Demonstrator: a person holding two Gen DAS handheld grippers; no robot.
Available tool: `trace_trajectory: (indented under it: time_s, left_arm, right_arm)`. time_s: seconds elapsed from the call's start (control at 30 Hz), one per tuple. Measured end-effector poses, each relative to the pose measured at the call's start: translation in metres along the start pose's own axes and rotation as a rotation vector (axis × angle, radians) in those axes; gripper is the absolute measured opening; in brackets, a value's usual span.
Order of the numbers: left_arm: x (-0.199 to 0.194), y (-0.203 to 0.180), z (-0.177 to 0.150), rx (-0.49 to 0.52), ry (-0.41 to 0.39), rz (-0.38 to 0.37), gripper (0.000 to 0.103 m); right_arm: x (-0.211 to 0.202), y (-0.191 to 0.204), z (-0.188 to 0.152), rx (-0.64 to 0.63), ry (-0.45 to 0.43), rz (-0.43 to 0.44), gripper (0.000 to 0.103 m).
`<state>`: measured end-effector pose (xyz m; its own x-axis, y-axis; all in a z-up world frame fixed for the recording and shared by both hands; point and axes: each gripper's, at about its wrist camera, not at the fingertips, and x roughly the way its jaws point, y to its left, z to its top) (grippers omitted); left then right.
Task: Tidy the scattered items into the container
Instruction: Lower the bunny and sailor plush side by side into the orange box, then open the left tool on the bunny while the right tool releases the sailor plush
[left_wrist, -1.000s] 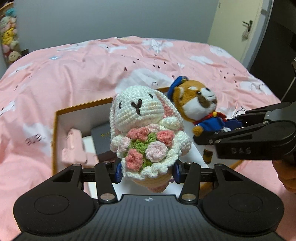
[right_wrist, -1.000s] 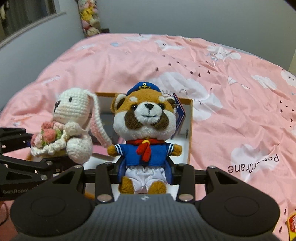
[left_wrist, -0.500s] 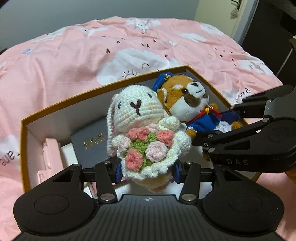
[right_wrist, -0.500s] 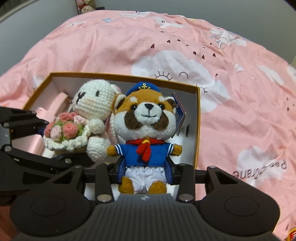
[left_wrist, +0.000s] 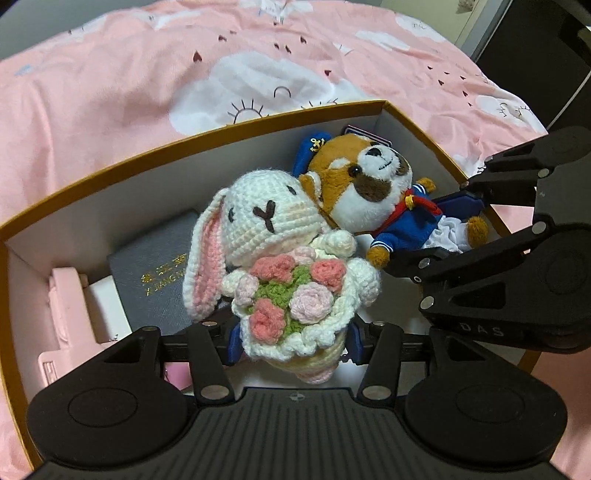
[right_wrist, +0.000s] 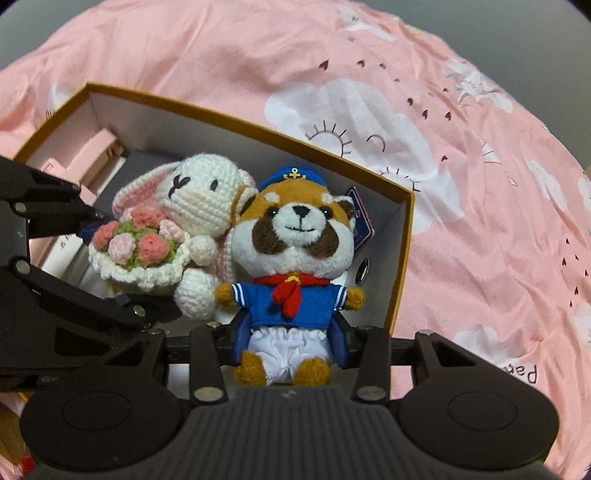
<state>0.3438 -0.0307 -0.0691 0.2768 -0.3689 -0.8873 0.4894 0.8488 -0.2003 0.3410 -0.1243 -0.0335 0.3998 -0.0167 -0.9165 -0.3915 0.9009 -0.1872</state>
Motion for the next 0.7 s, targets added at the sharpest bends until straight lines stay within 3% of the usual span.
trace_trajectory:
  time_s: [0.43, 0.5, 0.57, 0.7]
  left_arm:
    - [0.001, 0.000, -0.005, 0.008, 0.002, -0.053, 0.069]
    - [0.000, 0.001, -0.007, 0.005, -0.002, -0.044, 0.069]
    - [-0.003, 0.002, -0.010, 0.002, -0.016, -0.012, 0.068]
    - [-0.010, 0.005, -0.015, -0.021, -0.054, -0.034, 0.054]
  right_arm:
    - [-0.005, 0.003, 0.001, -0.087, 0.021, 0.013, 0.049]
    - [-0.008, 0.003, 0.001, -0.101, 0.011, 0.002, 0.054]
    - [-0.009, 0.002, -0.001, -0.112, 0.002, 0.013, 0.056]
    - [-0.013, 0.000, -0.005, -0.096, -0.024, 0.053, 0.059]
